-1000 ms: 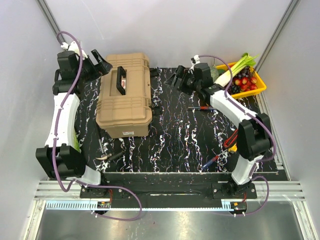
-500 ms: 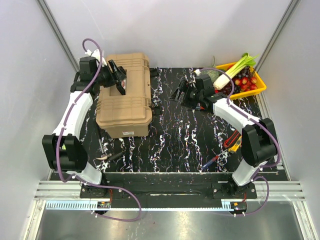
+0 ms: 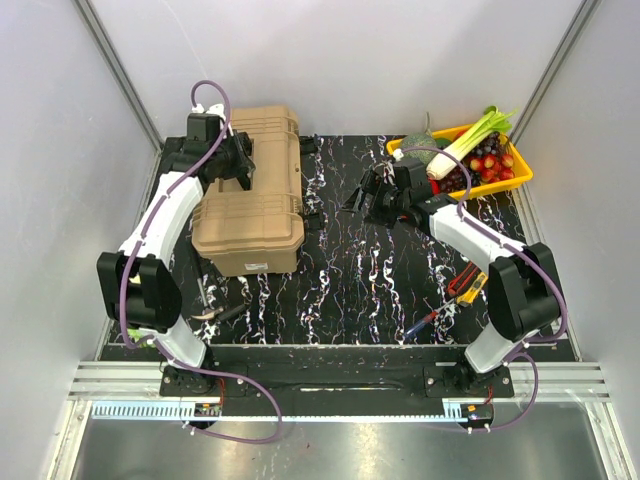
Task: Pack the tool kit
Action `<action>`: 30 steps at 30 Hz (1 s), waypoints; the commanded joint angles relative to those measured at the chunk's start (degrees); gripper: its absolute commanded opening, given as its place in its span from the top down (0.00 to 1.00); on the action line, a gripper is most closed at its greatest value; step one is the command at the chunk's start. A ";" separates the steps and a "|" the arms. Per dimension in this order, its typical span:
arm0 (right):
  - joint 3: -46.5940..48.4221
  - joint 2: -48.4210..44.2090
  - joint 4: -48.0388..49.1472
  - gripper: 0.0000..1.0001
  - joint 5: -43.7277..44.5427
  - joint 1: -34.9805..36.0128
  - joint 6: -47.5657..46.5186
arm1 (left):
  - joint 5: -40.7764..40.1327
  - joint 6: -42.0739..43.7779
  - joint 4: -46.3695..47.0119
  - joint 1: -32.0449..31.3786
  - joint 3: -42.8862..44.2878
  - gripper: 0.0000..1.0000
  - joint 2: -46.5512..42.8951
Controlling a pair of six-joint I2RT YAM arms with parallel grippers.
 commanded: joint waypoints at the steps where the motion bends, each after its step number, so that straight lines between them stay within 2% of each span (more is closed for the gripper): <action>1: -0.53 -3.05 1.30 0.10 0.79 0.22 0.84 | -4.47 2.40 -1.36 -0.91 4.43 0.92 -0.28; 2: -0.53 -3.22 1.30 0.11 0.79 0.22 0.92 | -4.21 2.23 -1.44 -1.08 4.96 1.00 -0.45; 9: -1.06 -3.31 1.47 0.11 1.32 0.22 0.49 | 4.92 -1.37 -1.45 -1.35 11.54 1.00 -0.54; 16: 0.16 -3.49 2.62 0.10 0.26 0.31 -1.18 | 10.55 -8.14 4.35 -1.17 14.54 1.00 -3.61; 22: 4.47 -4.11 0.16 0.07 4.56 3.03 -7.23 | 17.75 -11.83 10.14 -0.21 13.23 1.00 -5.11; 30: 11.15 -1.74 -0.90 0.03 7.91 9.53 -16.56 | 31.46 -17.63 24.55 7.44 3.66 1.00 -7.74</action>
